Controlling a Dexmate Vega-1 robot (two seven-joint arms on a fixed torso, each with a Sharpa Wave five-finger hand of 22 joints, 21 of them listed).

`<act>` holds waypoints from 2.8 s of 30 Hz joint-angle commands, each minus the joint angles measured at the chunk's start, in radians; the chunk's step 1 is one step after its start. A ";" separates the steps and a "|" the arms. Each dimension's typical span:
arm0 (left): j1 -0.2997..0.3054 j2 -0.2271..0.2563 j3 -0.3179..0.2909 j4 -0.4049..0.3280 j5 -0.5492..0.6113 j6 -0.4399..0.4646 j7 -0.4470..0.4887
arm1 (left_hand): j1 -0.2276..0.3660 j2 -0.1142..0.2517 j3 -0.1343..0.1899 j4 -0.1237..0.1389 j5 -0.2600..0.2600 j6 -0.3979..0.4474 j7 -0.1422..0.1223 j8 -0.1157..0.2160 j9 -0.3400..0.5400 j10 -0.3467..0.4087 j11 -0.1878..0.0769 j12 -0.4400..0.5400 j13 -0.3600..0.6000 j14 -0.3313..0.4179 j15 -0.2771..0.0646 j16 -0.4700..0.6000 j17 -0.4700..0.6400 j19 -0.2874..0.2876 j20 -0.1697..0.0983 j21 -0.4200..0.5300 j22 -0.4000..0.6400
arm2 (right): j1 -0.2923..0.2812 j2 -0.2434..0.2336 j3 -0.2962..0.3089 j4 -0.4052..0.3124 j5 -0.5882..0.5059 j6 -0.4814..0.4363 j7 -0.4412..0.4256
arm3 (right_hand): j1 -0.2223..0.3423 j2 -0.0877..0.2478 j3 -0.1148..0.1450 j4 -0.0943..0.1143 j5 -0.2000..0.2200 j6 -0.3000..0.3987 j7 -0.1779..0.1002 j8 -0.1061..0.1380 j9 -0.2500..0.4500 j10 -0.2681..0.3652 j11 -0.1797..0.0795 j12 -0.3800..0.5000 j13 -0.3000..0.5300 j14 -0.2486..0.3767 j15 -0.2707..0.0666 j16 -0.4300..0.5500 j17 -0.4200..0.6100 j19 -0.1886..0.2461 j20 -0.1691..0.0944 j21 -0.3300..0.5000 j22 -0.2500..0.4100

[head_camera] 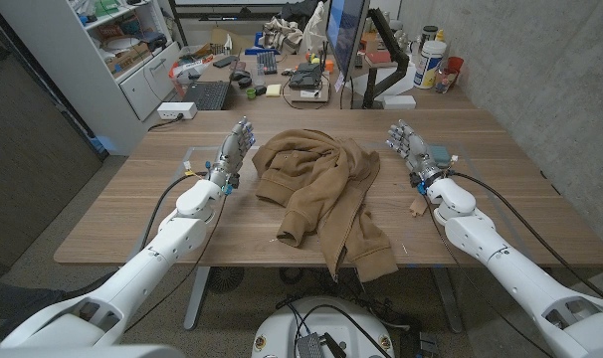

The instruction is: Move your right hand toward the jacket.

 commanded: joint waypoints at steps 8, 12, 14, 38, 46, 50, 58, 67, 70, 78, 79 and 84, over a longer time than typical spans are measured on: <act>0.007 0.009 0.000 -0.036 0.000 0.026 0.013 | 0.011 0.004 0.005 0.002 0.009 -0.002 0.002 0.004 0.005 -0.006 -0.005 0.002 0.004 -0.021 0.002 0.000 0.005 -0.019 -0.034 -0.009 0.004 | 0.004 0.001 0.003 0.000 -0.002 0.007 -0.002 | 0.009 0.001 0.007 -0.001 0.003 0.008 -0.005 0.005 0.003 0.005 -0.001 0.005 0.004 0.004 0.001 0.004 0.002 0.005 -0.008 -0.001 0.005; 0.004 0.014 0.002 -0.040 0.003 0.034 0.012 | 0.012 0.006 0.005 0.002 0.010 0.000 0.003 0.005 0.005 -0.006 -0.002 0.002 0.004 -0.021 0.002 0.000 0.005 -0.019 -0.034 -0.010 0.004 | 0.011 -0.001 0.003 0.000 -0.009 0.010 -0.005 | 0.009 0.001 0.007 -0.001 0.003 0.008 -0.006 0.005 0.003 0.005 -0.003 0.005 0.004 0.004 0.001 0.004 0.002 0.005 -0.007 -0.002 0.005; 0.001 0.015 0.003 -0.041 0.003 0.037 0.011 | 0.012 0.007 0.004 0.002 0.010 0.000 0.003 0.004 0.005 -0.006 -0.003 0.002 0.004 -0.020 0.002 0.001 0.006 -0.020 -0.033 -0.011 0.004 | 0.015 0.000 0.002 0.002 -0.016 0.017 -0.006 | 0.009 0.001 0.007 -0.001 0.003 0.009 -0.007 0.005 0.003 0.006 -0.003 0.005 0.004 0.005 0.001 0.004 0.002 0.005 -0.007 -0.003 0.005; 0.013 0.049 -0.012 -0.111 -0.007 0.084 0.030 | 0.015 0.014 0.001 0.004 0.013 0.004 0.001 0.004 0.006 -0.003 -0.006 0.003 0.005 -0.022 0.004 0.001 0.006 -0.032 -0.025 -0.021 0.005 | 0.039 0.003 0.000 0.035 -0.039 0.085 0.032 | 0.017 -0.013 0.001 -0.014 0.003 0.016 -0.017 0.007 0.003 0.014 -0.008 0.005 0.004 0.016 -0.004 0.003 -0.001 0.002 -0.001 -0.014 0.005; 0.018 0.060 -0.019 -0.119 -0.010 0.087 0.028 | 0.016 0.017 0.001 0.004 0.014 0.006 0.001 0.005 0.006 -0.002 -0.004 0.003 0.005 -0.022 0.005 0.002 0.006 -0.032 -0.024 -0.023 0.005 | 0.045 0.028 0.005 0.088 -0.044 0.163 0.049 | 0.020 -0.023 -0.002 -0.021 0.005 0.032 -0.033 0.012 0.003 0.020 -0.016 0.006 0.005 0.018 -0.011 0.002 -0.002 0.001 -0.001 -0.020 0.005; 0.021 0.067 -0.021 -0.129 -0.009 0.095 0.032 | 0.017 0.018 0.001 0.005 0.014 0.008 0.001 0.005 0.006 -0.001 -0.003 0.003 0.005 -0.021 0.006 0.002 0.005 -0.033 -0.023 -0.024 0.005 | 0.045 0.023 0.002 0.081 -0.053 0.162 0.046 | 0.019 -0.028 -0.005 -0.023 0.005 0.037 -0.036 0.013 0.003 0.024 -0.020 0.006 0.005 0.021 -0.015 0.003 -0.002 0.000 -0.001 -0.022 0.005; 0.017 0.065 -0.020 -0.126 -0.014 0.099 0.028 | 0.019 0.021 0.000 0.005 0.015 0.014 0.001 0.007 0.006 -0.001 -0.003 0.003 0.005 -0.022 0.007 0.002 0.005 -0.035 -0.021 -0.026 0.005 | 0.057 0.031 -0.004 0.094 -0.061 0.183 0.057 | 0.018 -0.034 -0.008 -0.026 0.007 0.046 -0.036 0.015 0.003 0.028 -0.022 0.007 0.005 0.022 -0.018 0.002 -0.002 0.001 -0.001 -0.026 0.005; 0.022 0.065 -0.024 -0.134 -0.018 0.105 0.038 | 0.020 0.024 0.000 0.005 0.015 0.017 0.000 0.007 0.006 -0.002 -0.002 0.003 0.005 -0.025 0.007 0.001 0.005 -0.038 -0.019 -0.028 0.005 | 0.058 0.023 -0.010 0.081 -0.096 0.214 0.048 | 0.018 -0.035 -0.009 -0.028 0.010 0.051 -0.041 0.015 0.003 0.031 -0.024 0.006 0.005 0.024 -0.019 0.002 -0.002 0.000 0.000 -0.031 0.005; 0.024 0.070 -0.026 -0.144 -0.018 0.109 0.040 | 0.021 0.025 -0.001 0.005 0.015 0.016 0.000 0.007 0.006 -0.002 -0.003 0.003 0.005 -0.026 0.007 0.001 0.005 -0.041 -0.017 -0.029 0.005 | 0.059 0.020 -0.013 0.079 -0.108 0.227 0.049 | 0.018 -0.036 -0.010 -0.028 0.010 0.051 -0.040 0.014 0.003 0.032 -0.026 0.006 0.005 0.025 -0.020 0.002 -0.002 0.000 0.000 -0.032 0.005; 0.029 0.082 -0.030 -0.165 -0.014 0.116 0.048 | 0.023 0.028 -0.001 0.005 0.015 0.016 0.000 0.006 0.006 -0.005 0.000 0.002 0.005 -0.029 0.008 0.000 0.005 -0.044 -0.014 -0.032 0.005 | 0.057 0.020 -0.014 0.067 -0.129 0.263 0.045 | 0.016 -0.037 -0.011 -0.029 0.011 0.055 -0.043 0.014 0.003 0.036 -0.026 0.007 0.005 0.026 -0.023 0.002 -0.001 0.002 0.000 -0.034 0.005; 0.030 0.082 -0.031 -0.166 -0.016 0.116 0.047 | 0.023 0.028 -0.001 0.005 0.015 0.016 0.000 0.006 0.006 -0.004 -0.001 0.002 0.005 -0.029 0.008 0.000 0.005 -0.045 -0.014 -0.032 0.005 | 0.056 0.019 -0.014 0.065 -0.128 0.262 0.046 | 0.016 -0.037 -0.011 -0.029 0.011 0.055 -0.043 0.014 0.003 0.035 -0.028 0.007 0.005 0.027 -0.023 0.002 -0.001 0.002 0.000 -0.034 0.005; 0.030 0.077 -0.035 -0.163 -0.025 0.111 0.043 | 0.024 0.029 -0.002 0.006 0.015 0.015 0.000 0.005 0.007 -0.005 -0.002 0.002 0.005 -0.029 0.009 0.000 0.005 -0.045 -0.013 -0.033 0.005 | 0.056 0.020 -0.013 0.058 -0.112 0.262 0.063 | 0.016 -0.038 -0.012 -0.029 0.012 0.056 -0.042 0.014 0.003 0.035 -0.027 0.006 0.005 0.026 -0.023 0.001 -0.001 0.003 0.000 -0.035 0.005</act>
